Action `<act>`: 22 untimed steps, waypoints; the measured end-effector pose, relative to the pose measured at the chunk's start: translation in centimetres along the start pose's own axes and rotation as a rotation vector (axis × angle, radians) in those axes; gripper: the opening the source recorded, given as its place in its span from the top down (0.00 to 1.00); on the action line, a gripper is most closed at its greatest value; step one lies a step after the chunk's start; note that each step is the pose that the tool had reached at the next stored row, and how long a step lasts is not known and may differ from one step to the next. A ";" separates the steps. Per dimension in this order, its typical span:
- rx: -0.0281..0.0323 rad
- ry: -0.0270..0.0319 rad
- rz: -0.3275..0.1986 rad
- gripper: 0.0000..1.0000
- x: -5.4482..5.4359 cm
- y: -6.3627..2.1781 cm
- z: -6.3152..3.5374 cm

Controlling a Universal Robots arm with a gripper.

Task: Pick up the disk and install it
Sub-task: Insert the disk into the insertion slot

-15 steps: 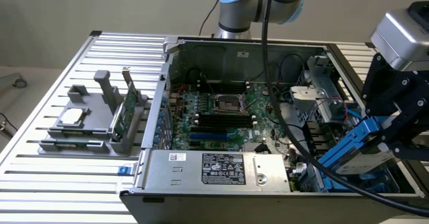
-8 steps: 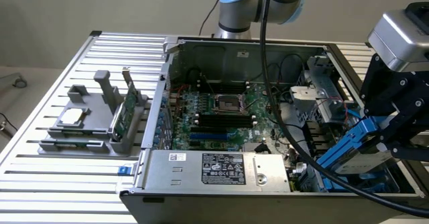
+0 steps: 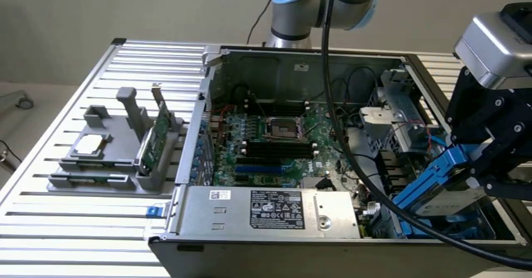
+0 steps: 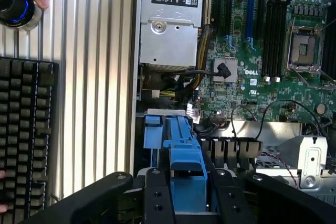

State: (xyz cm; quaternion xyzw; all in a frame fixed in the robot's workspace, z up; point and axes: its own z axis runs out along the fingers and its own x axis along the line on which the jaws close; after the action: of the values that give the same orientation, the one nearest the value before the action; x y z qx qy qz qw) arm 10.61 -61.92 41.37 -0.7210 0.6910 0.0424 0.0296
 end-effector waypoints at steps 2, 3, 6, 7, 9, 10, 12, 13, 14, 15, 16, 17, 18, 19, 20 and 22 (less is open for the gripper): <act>0.0000 0.0000 0.000 0.67 0.0 0.00 0.00; 0.0000 -0.0001 0.000 0.67 0.0 0.00 0.00; 0.0000 0.0000 0.000 0.67 0.0 0.00 0.00; 0.0000 0.0000 0.000 0.67 0.0 0.00 0.00; -0.0001 -0.0001 0.000 0.66 0.0 0.00 0.00; 0.0000 0.0001 0.000 0.60 0.0 0.00 0.00; 0.0000 0.0002 0.000 0.54 0.0 0.00 -0.01; 0.0000 0.0002 0.000 0.54 0.0 0.00 -0.01; 0.0000 0.0001 0.000 0.47 0.0 0.00 0.00; 0.0000 0.0001 0.000 0.47 0.0 0.00 -0.01; 0.0000 0.0000 0.000 0.47 0.0 0.00 0.00; 0.0000 0.0001 0.000 0.47 0.0 0.00 -0.01; 0.0000 0.0000 0.000 0.47 0.0 0.00 0.00; 0.0000 0.0001 0.000 0.47 0.0 0.00 0.00; 0.0000 0.0000 0.000 0.47 0.0 0.00 0.00; 0.0000 -0.0002 0.000 0.47 0.0 -0.02 0.01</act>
State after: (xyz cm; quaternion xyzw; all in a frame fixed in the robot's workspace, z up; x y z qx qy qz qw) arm 10.62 -61.92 41.36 -0.7210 0.6910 0.0425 0.0296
